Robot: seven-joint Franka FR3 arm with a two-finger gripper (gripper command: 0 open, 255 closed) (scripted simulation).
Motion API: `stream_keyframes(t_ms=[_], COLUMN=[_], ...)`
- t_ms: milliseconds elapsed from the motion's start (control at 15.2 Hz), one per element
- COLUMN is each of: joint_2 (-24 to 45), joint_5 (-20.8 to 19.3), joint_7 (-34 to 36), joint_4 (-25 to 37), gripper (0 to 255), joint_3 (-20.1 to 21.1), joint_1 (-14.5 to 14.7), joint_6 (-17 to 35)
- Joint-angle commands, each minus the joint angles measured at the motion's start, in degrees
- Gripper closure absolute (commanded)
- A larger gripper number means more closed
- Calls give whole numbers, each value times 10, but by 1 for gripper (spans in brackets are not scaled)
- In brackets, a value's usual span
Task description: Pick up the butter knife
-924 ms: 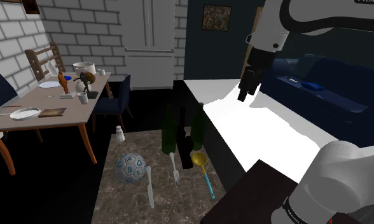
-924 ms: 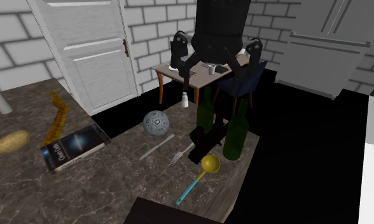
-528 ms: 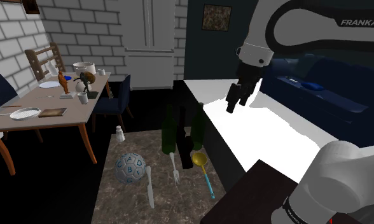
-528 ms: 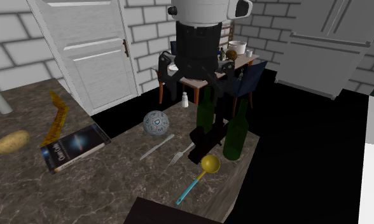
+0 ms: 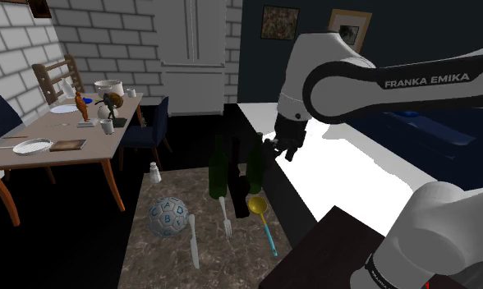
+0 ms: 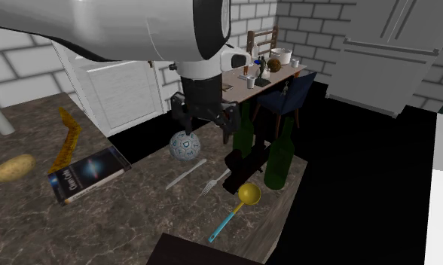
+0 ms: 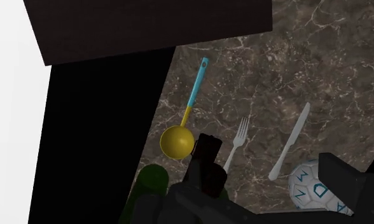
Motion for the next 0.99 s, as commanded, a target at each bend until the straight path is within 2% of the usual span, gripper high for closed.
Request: stream_keyframes(t_ms=[0, 264, 528, 726, 924], joint_2=[27, 99, 187, 264, 354], joint_5=[7, 6, -24, -76, -171], joint_7=[36, 110, 197, 280, 390], joint_4=[-12, -14, 0, 22, 53], gripper=[0, 0, 0, 0, 0], joint_3=[30, 90, 154, 205, 250], joint_1=[-2, -16, -45, -79, -115], joint_6=[44, 124, 200, 250, 288])
